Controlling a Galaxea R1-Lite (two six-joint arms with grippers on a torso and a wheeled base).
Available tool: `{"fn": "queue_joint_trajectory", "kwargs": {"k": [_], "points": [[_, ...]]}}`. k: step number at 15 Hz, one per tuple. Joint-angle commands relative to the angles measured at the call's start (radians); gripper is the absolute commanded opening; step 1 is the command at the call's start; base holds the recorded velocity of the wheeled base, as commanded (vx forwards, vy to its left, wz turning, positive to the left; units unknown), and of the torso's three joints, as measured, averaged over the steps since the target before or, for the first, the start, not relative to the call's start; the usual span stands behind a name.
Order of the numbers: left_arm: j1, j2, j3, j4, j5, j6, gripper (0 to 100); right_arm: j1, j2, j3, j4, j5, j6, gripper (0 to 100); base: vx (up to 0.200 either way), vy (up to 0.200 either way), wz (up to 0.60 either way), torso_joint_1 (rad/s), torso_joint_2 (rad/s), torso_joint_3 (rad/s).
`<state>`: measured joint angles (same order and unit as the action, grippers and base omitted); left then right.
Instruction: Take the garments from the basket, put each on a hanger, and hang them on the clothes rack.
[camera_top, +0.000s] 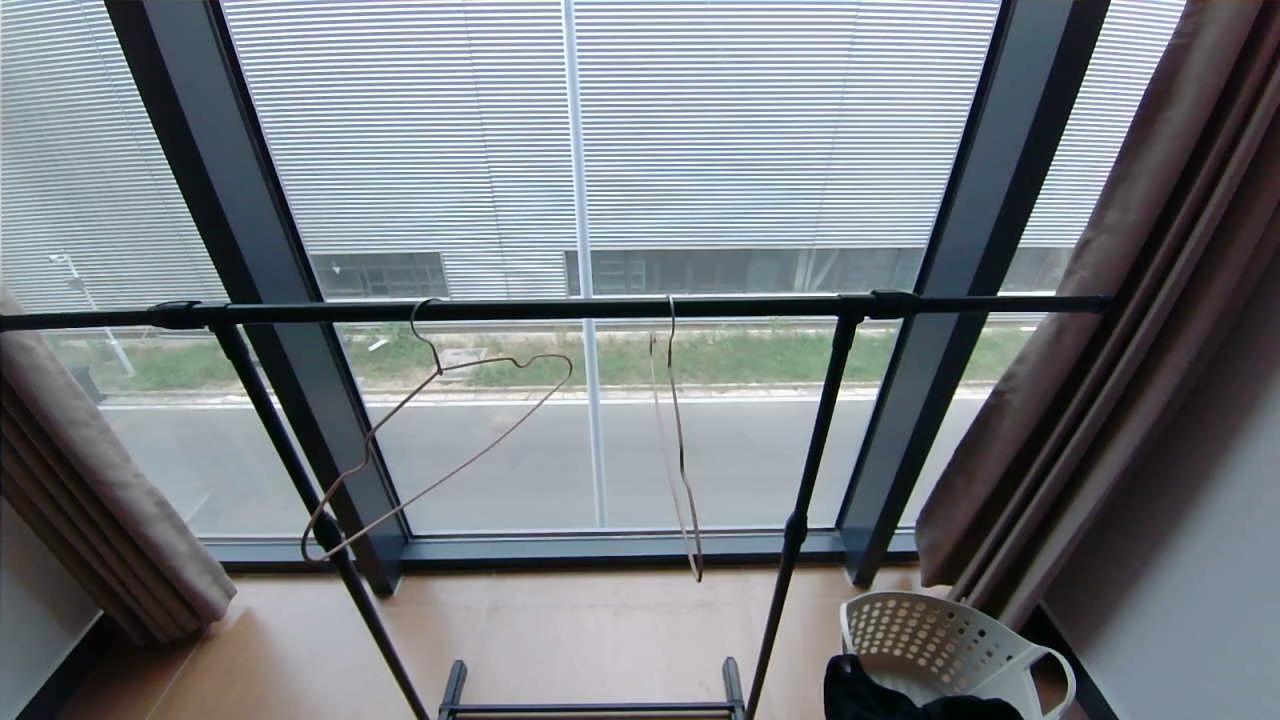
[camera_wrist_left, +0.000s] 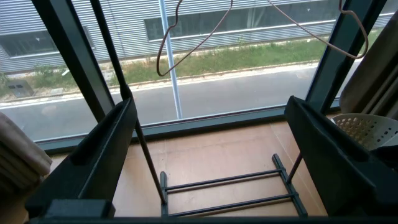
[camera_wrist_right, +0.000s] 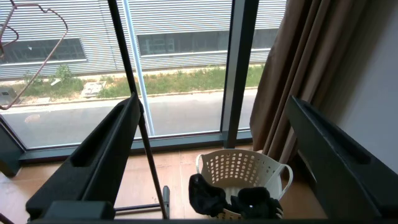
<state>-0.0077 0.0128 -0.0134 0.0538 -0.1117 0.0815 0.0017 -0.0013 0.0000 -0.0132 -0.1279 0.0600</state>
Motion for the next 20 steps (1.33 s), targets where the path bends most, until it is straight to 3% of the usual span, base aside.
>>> {"fn": "queue_joint_trajectory", "kwargs": {"k": [1, 20], "points": [[0.000, 0.000, 0.000, 0.000, 0.000, 0.000, 100, 0.001, 0.001, 0.000, -0.001, -0.001, 0.001, 100, 0.000, 0.000, 0.00, 0.000, 0.00, 0.000], [0.000, 0.000, 0.000, 0.000, -0.002, 0.003, 100, 0.000, 0.001, 0.000, -0.001, -0.001, 0.003, 100, 0.000, 0.000, 0.00, 0.000, 0.00, 0.000]]}}
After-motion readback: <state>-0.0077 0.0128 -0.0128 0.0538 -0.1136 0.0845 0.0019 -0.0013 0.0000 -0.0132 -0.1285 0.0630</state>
